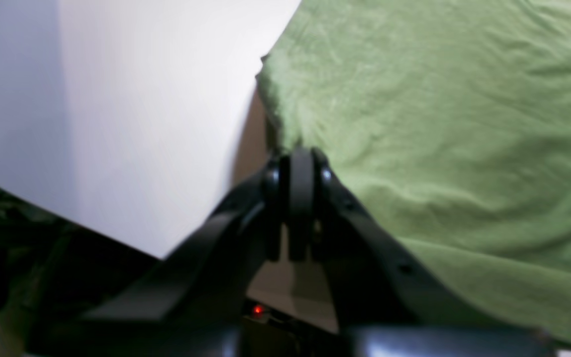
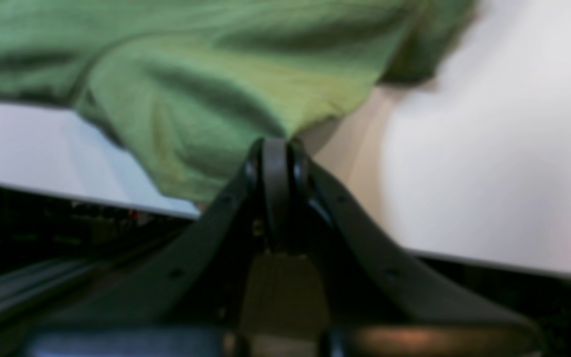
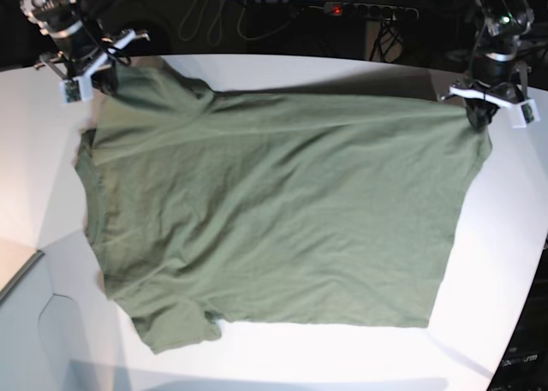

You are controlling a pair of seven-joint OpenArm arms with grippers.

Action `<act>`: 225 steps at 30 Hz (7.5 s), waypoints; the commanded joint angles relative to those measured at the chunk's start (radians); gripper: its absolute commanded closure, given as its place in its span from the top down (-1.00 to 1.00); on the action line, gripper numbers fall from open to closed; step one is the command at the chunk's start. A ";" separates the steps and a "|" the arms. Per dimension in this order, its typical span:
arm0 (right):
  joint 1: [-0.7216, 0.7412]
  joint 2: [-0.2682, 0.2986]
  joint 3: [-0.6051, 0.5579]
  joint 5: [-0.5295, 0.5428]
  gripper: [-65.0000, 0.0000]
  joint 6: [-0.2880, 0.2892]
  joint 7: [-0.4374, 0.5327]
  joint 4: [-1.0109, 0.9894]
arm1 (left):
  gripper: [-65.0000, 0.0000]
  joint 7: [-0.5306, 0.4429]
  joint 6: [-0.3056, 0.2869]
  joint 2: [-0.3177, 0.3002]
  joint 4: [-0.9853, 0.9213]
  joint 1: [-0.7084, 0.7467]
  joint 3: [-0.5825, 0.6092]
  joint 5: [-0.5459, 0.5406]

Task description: Layout the t-shirt on the table in an organized manner, then fold the t-shirt properly

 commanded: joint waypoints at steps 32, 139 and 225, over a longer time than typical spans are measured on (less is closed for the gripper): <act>-0.106 -0.045 0.058 0.272 -1.00 0.003 0.247 0.093 | -0.96 -0.027 0.000 0.015 0.051 0.007 -0.038 -0.010; 0.480 0.175 0.044 -0.164 0.21 0.003 0.248 -0.442 | 0.58 -0.195 0.010 -0.224 -0.903 -0.634 0.065 0.000; 0.293 0.238 0.131 -0.164 -1.00 0.003 0.250 -0.499 | -0.99 0.099 0.001 -0.166 -0.432 -0.231 -0.052 -0.010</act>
